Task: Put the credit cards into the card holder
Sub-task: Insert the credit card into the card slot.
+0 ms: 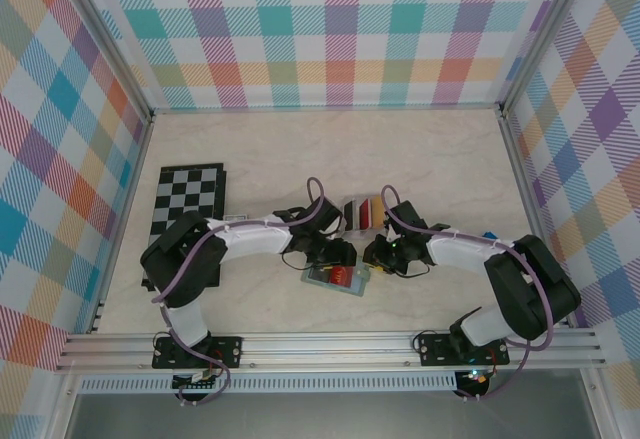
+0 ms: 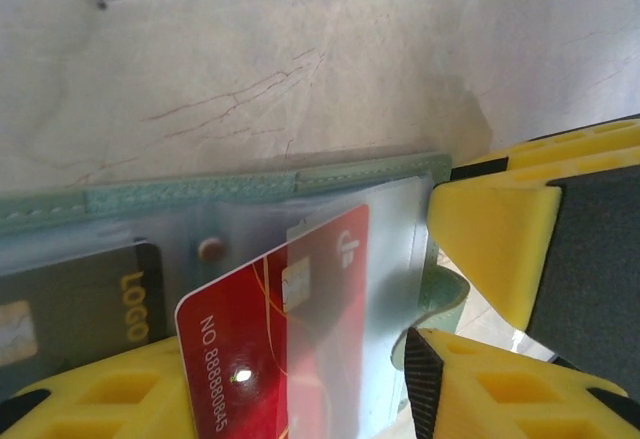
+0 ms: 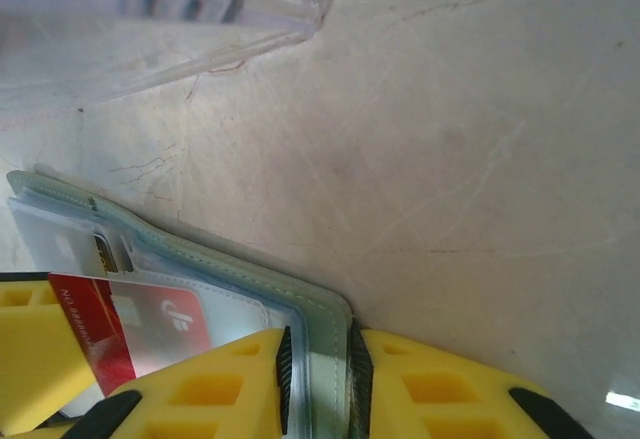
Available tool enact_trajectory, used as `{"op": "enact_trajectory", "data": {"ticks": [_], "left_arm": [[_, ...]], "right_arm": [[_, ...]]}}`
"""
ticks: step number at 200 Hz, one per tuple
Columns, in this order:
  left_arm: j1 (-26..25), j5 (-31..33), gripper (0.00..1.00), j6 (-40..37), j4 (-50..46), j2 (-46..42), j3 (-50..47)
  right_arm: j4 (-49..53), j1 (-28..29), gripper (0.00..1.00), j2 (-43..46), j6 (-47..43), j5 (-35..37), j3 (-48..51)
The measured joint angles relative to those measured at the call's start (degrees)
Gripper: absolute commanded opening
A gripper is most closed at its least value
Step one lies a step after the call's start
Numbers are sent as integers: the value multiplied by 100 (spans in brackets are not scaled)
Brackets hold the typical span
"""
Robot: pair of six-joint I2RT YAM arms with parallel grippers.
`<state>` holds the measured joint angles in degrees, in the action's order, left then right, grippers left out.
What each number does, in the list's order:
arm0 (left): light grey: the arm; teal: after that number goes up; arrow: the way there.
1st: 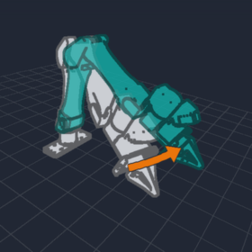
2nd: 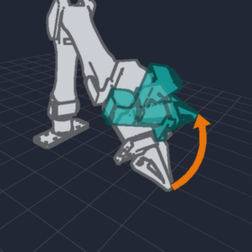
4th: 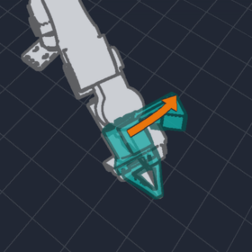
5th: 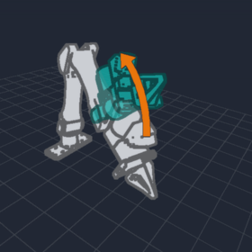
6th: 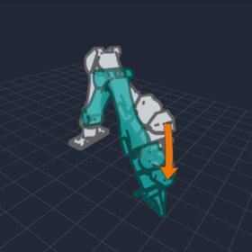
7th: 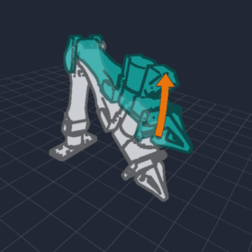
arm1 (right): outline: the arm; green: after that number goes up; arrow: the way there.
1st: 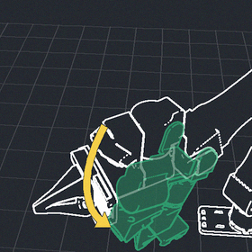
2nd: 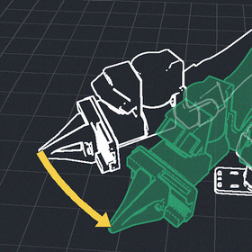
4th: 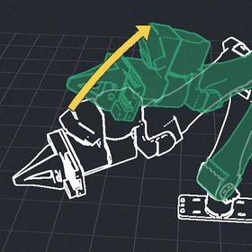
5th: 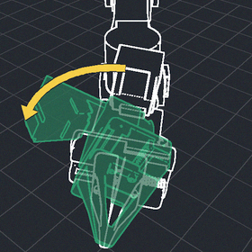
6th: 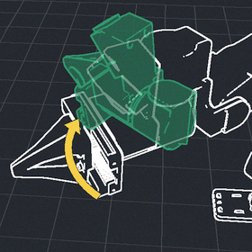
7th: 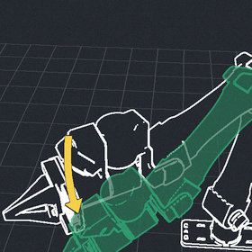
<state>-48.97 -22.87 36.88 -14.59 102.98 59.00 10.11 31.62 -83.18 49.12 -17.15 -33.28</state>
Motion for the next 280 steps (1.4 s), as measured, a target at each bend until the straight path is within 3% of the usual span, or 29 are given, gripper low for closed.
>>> {"op": "enact_trajectory", "data": {"ticks": [155,215,280], "left_arm": [[-101,-186,52,-350,-466,372,577],[-227,354,60,153,-358,-22,192],[-229,717,58,367,-479,-291,-42]], "right_arm": [[-149,26,21,-52,151,0,28],[-109,33,21,-35,138,46,26],[-96,37,21,-33,-9,4,7]]}}
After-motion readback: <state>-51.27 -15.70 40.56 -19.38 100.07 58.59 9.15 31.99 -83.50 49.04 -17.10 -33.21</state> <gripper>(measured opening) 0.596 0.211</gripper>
